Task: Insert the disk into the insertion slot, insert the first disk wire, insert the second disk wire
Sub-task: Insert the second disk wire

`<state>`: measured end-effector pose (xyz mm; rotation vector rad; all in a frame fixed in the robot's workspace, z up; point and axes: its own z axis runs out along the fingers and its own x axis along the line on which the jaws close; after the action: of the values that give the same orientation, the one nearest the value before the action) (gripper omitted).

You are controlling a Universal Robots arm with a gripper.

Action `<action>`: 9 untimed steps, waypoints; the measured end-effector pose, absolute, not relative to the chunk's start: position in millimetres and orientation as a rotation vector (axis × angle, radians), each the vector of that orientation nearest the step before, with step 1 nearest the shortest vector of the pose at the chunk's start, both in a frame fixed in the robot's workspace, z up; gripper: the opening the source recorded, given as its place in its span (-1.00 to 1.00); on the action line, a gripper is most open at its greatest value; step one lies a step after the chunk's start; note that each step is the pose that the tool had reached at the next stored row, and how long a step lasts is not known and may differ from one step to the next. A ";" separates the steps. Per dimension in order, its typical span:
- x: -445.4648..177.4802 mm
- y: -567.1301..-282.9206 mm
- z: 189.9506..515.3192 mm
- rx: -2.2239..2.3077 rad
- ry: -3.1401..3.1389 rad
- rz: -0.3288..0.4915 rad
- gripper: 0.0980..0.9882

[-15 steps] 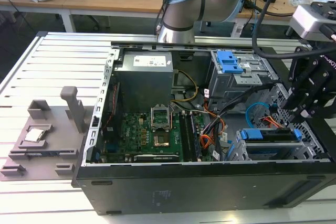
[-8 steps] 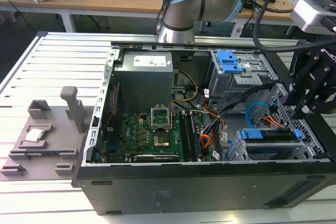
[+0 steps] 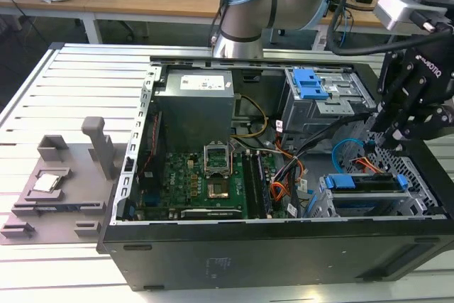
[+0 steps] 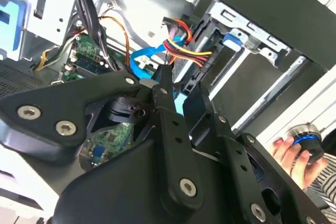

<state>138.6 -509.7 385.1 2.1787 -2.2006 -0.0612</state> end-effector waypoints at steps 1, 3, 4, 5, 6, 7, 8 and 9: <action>137.6 -509.7 384.6 2.185 -2.194 -0.061 -0.41; 136.4 -509.7 383.6 2.209 -2.170 -0.060 -0.41; 136.1 -509.7 383.2 2.226 -2.151 -0.060 -0.41; 135.8 -509.7 382.8 2.240 -2.136 -0.059 -0.41; 135.2 -509.7 382.5 2.254 -2.121 -0.059 -0.41; 134.3 -509.7 382.1 2.263 -2.111 -0.058 -0.41; 133.2 -509.7 381.5 2.271 -2.103 -0.058 -0.41; 131.9 -509.7 380.7 2.277 -2.096 -0.058 -0.41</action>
<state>131.9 -509.7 380.7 2.2767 -2.0961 -0.0577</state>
